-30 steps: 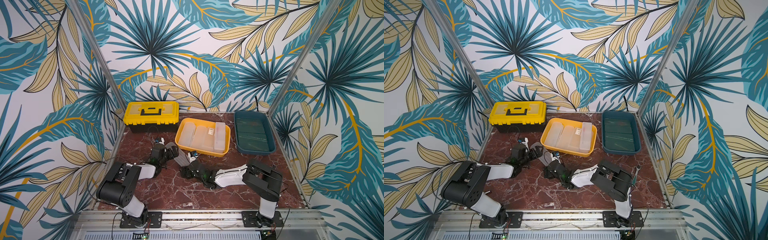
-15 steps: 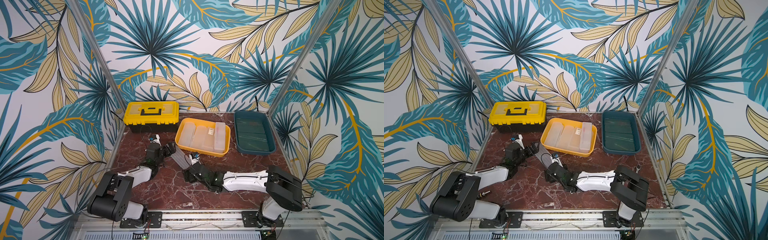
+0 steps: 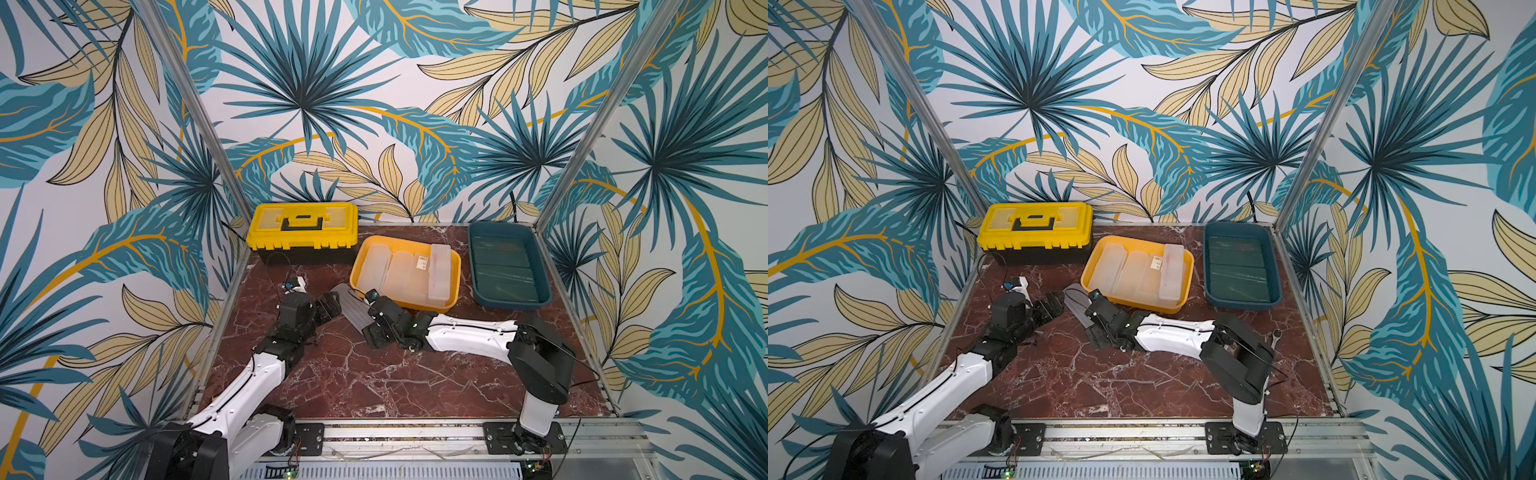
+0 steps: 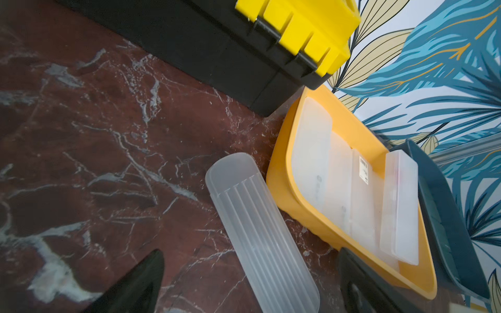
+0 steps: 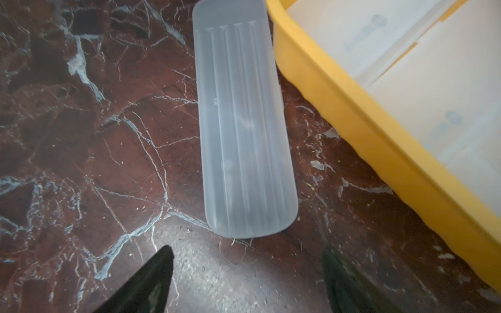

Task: Place the pencil cases by color into the storage box
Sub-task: Pick up the pencil case from the center of the board.

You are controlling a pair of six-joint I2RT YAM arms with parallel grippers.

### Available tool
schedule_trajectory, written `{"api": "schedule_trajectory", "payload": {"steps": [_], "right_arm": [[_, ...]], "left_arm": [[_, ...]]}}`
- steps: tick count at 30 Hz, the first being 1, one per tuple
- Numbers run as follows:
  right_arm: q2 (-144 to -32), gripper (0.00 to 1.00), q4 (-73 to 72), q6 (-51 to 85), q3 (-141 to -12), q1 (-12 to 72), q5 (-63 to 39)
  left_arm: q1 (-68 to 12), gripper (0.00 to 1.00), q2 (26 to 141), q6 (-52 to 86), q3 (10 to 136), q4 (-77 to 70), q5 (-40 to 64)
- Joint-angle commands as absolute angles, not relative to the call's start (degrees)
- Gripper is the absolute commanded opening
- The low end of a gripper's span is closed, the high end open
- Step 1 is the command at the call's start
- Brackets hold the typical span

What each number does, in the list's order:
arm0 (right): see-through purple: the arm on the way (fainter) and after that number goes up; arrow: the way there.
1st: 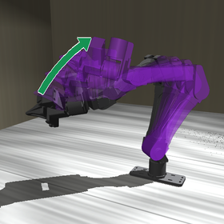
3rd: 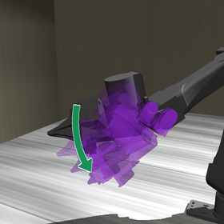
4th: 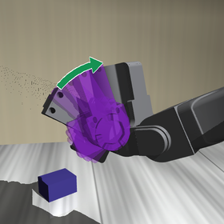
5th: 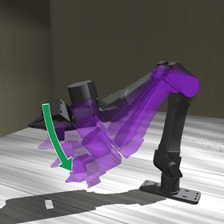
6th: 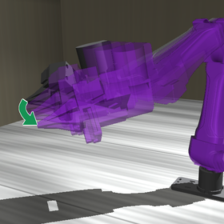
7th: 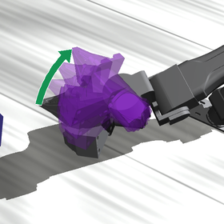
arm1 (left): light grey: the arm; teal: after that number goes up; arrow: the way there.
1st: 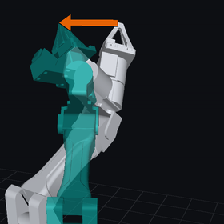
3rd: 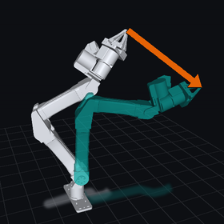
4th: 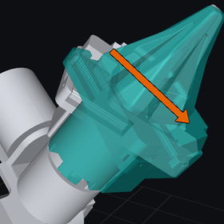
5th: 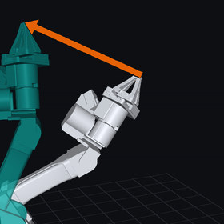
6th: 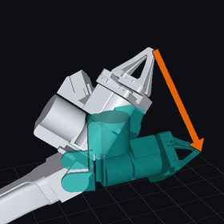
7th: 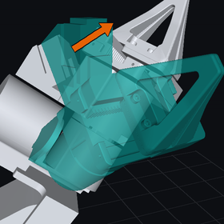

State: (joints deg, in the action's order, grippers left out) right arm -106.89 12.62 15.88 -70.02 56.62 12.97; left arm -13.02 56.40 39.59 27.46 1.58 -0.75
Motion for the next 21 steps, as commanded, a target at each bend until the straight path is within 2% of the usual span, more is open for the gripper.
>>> {"api": "schedule_trajectory", "payload": {"steps": [1, 10, 21], "right_arm": [[-109.42, 0.86, 17.56, 11.49, -72.16, 56.61, 14.27], [-113.37, 0.87, 15.73, 9.78, -74.87, 55.30, 13.68], [-116.40, 0.88, 13.03, 9.38, -76.43, 54.49, 12.35]], "left_arm": [[-12.66, 1.00, 53.31, 37.84, 30.50, 7.73, 0.31], [-12.66, 1.00, 49.02, 37.67, 30.54, 9.63, 2.60], [-12.63, 1.00, 43.24, 39.25, 31.11, 11.26, -1.34]]}}
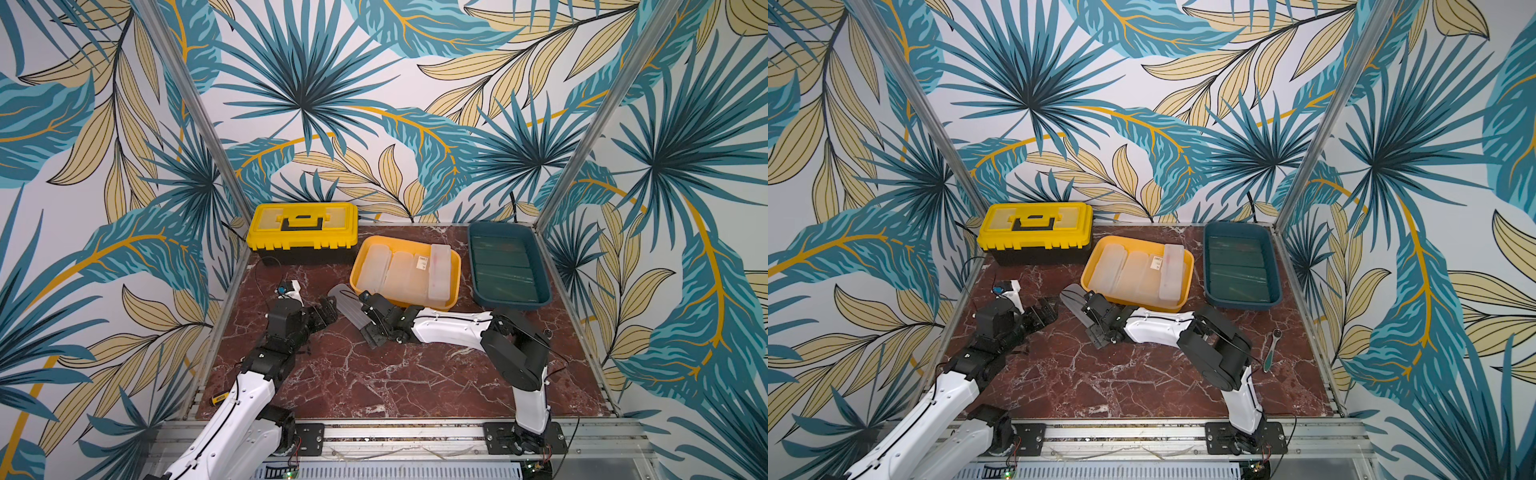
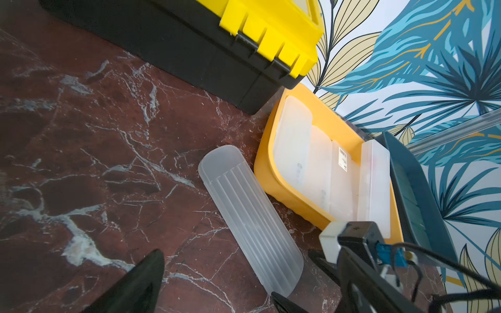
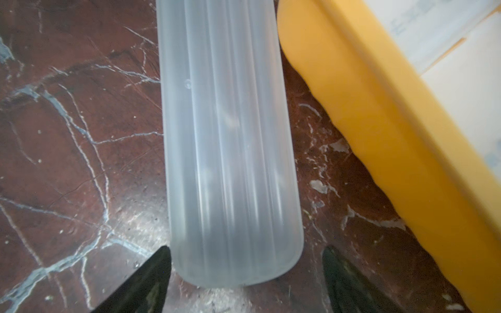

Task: Place the pencil cases by color into the storage box
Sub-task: Pick up the pencil case from the center of the board.

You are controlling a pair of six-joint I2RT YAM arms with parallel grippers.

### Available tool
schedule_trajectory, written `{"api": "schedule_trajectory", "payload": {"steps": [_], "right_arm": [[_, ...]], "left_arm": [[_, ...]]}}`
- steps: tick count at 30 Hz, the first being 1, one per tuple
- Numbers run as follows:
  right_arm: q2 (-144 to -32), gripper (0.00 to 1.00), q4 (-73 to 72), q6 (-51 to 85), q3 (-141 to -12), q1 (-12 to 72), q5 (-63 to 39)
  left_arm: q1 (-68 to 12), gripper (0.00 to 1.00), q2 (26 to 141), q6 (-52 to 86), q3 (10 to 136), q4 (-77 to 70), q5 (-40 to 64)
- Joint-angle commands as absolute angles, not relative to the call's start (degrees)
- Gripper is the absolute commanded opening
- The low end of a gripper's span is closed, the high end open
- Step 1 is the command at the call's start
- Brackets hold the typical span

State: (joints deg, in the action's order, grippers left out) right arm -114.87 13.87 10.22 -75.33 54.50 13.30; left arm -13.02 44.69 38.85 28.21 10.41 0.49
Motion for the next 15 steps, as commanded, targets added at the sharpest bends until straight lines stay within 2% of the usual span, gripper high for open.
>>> {"api": "schedule_trajectory", "payload": {"steps": [1, 15], "right_arm": [[-116.66, 0.88, 13.01, 9.39, -76.61, 54.42, 12.07], [-122.18, 0.87, 13.94, 7.56, -82.17, 54.28, 10.03]], "left_arm": [[-12.55, 1.00, 42.86, 39.42, 31.03, 11.27, -1.61], [-12.52, 1.00, 41.55, 39.46, 31.81, 11.30, -2.20]]}}
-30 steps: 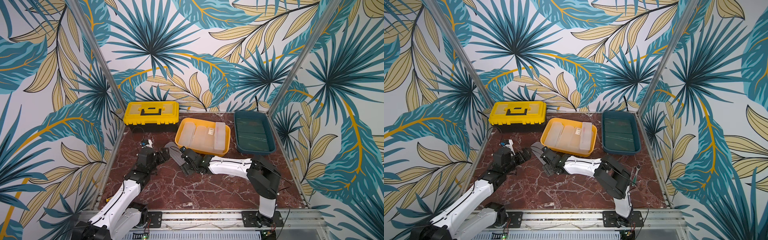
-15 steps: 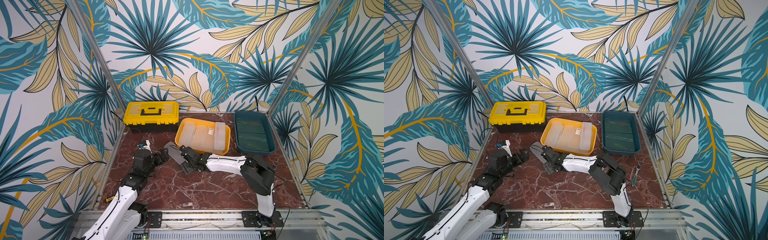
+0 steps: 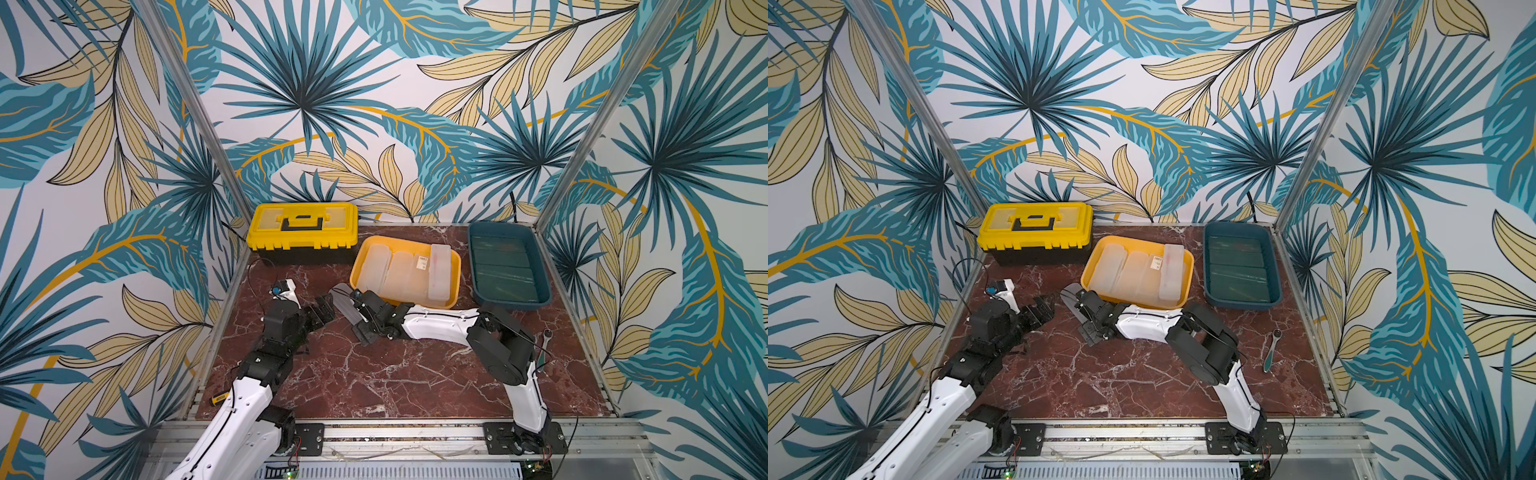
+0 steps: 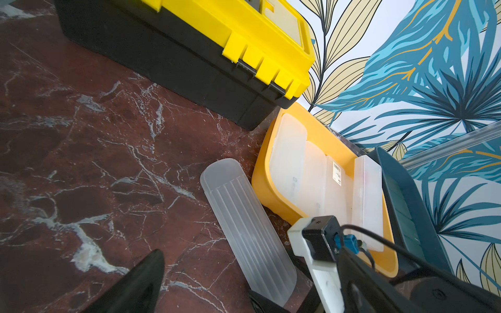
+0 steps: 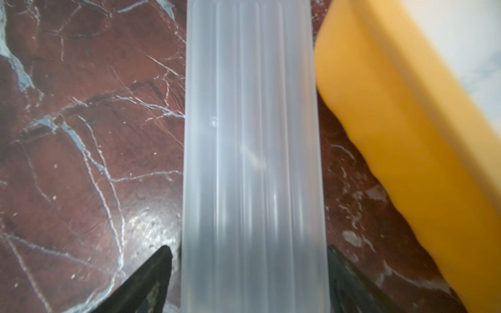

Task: Place the pencil cases by color into the storage box
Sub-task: Pick up the pencil case from the center of the board.

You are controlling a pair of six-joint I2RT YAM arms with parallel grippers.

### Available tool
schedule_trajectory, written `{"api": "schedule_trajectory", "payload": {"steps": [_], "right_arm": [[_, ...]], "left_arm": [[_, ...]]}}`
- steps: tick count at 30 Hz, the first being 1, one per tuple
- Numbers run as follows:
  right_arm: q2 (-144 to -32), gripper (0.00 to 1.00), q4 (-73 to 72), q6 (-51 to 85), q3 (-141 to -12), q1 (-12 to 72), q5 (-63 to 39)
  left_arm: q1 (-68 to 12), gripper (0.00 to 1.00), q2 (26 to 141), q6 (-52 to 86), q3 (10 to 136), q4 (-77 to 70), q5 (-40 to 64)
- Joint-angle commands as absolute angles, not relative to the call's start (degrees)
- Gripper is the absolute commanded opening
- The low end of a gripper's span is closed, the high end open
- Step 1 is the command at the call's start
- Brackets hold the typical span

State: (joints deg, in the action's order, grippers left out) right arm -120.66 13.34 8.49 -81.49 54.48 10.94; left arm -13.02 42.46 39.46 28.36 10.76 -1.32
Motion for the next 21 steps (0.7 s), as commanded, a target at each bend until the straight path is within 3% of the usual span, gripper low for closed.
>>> {"api": "schedule_trajectory", "payload": {"steps": [1, 11, 21], "right_arm": [[-122.56, 0.87, 14.04, 7.40, -82.47, 54.13, 9.80], [-124.17, 0.74, 15.91, 8.57, -85.32, 53.64, 7.77], [-114.42, 0.60, 15.45, 14.96, -80.34, 54.38, 5.78]], "left_arm": [[-12.56, 0.99, 41.64, 39.63, 31.98, 11.26, -2.20], [-12.57, 1.00, 40.51, 40.02, 34.51, 12.52, -4.94], [-12.57, 1.00, 40.34, 38.42, 39.78, 14.37, -6.06]]}}
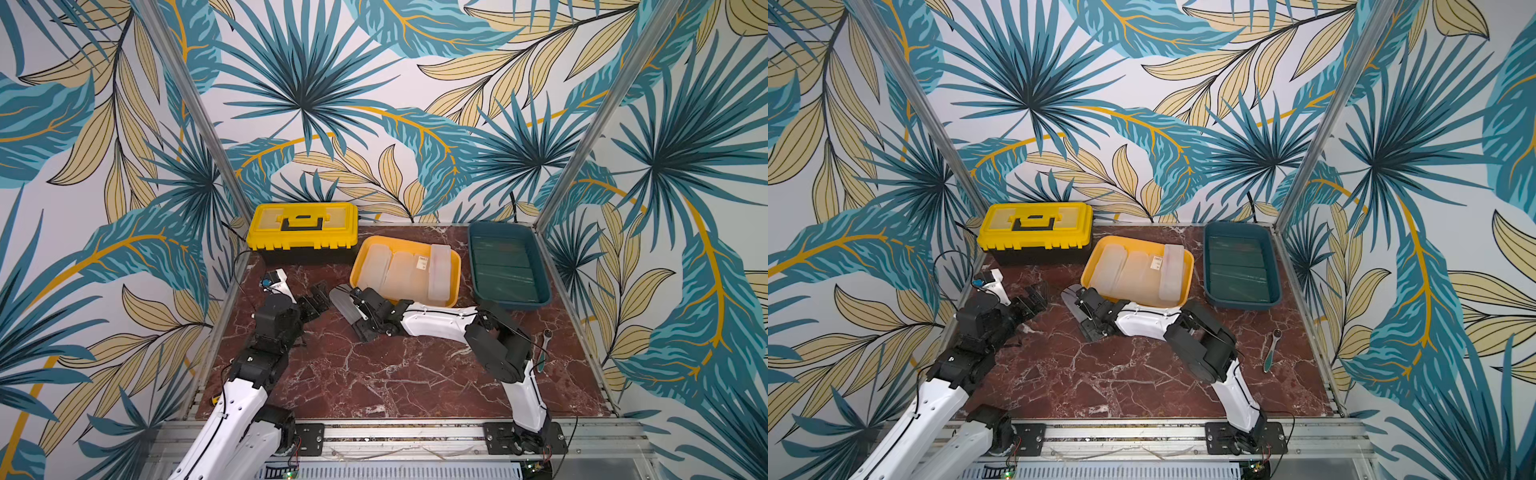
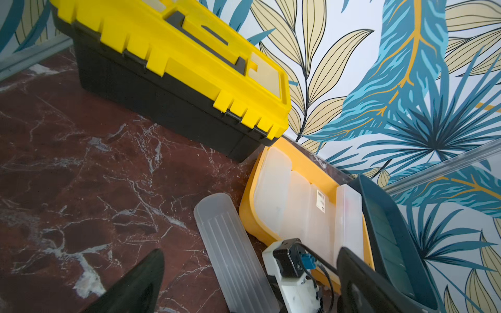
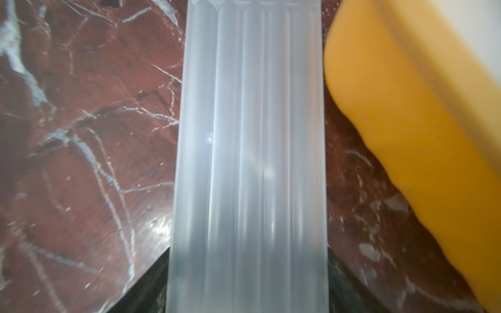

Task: Place the pencil cases by color into the storage box
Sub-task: Pick up the pencil case from the center of the board.

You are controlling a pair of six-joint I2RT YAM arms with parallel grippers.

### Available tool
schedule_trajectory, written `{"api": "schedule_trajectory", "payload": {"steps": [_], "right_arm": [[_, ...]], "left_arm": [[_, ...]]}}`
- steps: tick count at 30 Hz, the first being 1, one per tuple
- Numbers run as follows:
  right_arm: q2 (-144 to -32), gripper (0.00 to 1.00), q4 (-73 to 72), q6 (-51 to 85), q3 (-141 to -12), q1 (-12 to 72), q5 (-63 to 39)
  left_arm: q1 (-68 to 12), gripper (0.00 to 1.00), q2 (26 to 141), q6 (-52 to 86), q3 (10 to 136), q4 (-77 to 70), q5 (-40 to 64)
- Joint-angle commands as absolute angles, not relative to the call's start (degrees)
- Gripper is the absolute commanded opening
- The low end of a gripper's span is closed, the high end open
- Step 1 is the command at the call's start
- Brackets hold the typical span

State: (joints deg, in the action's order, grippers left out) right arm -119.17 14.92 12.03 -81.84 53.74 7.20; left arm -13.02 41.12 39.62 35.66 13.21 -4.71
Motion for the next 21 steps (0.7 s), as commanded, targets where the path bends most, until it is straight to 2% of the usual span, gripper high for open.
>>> {"api": "schedule_trajectory", "payload": {"steps": [1, 11, 16, 21], "right_arm": [[-113.49, 0.60, 15.66, 15.63, -79.86, 54.69, 5.52], [-100.32, 0.58, 15.28, 21.91, -73.78, 56.51, -0.97], [-95.81, 0.59, 16.85, 24.00, -74.15, 55.94, 1.33], [-92.70, 0.59, 16.75, 26.69, -74.06, 53.45, 7.88]], "left_arm": [[-12.57, 1.00, 40.18, 38.12, 40.38, 14.71, -6.18], [-12.57, 1.00, 39.30, 35.68, 45.52, 17.66, -5.85], [-12.57, 1.00, 41.18, 32.37, 49.76, 17.67, -3.78], [-12.57, 0.99, 47.10, 28.93, 56.15, 17.74, 4.96]]}}
